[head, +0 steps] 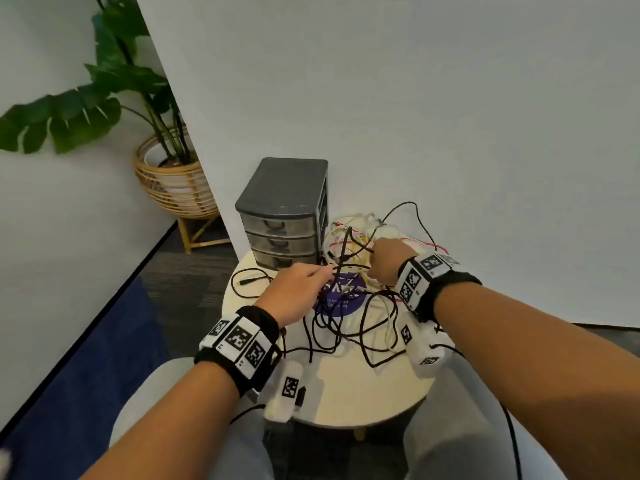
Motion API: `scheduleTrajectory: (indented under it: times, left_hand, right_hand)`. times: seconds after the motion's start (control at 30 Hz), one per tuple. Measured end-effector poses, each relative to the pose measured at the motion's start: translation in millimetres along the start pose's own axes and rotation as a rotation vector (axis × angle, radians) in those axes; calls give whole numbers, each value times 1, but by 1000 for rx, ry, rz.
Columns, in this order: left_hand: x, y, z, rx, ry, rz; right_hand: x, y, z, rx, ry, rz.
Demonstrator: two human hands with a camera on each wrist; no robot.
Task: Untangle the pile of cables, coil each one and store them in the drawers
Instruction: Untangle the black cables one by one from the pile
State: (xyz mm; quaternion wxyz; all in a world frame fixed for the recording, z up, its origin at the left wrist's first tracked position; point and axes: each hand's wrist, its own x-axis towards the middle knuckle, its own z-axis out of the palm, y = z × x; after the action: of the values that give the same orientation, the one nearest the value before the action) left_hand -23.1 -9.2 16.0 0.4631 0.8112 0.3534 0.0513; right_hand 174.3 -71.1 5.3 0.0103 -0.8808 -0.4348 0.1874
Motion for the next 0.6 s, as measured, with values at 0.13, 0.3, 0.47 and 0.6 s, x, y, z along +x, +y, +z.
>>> scheduleTrajectory:
  times: [0.13, 0.3, 0.47, 0.6]
  left_hand:
    - [9, -17, 7, -23, 40, -49]
    - [15, -25, 8, 18, 44, -57]
    - [14, -30, -1, -14, 69, -65]
    - [9, -24, -7, -95, 138, -19]
  right_hand:
    - [8, 1, 5, 66, -24, -48]
    - [8, -4, 4, 26, -78, -97]
    - [4, -16, -4, 55, -131, -156]
    - [-9, -24, -20, 198, -60, -214]
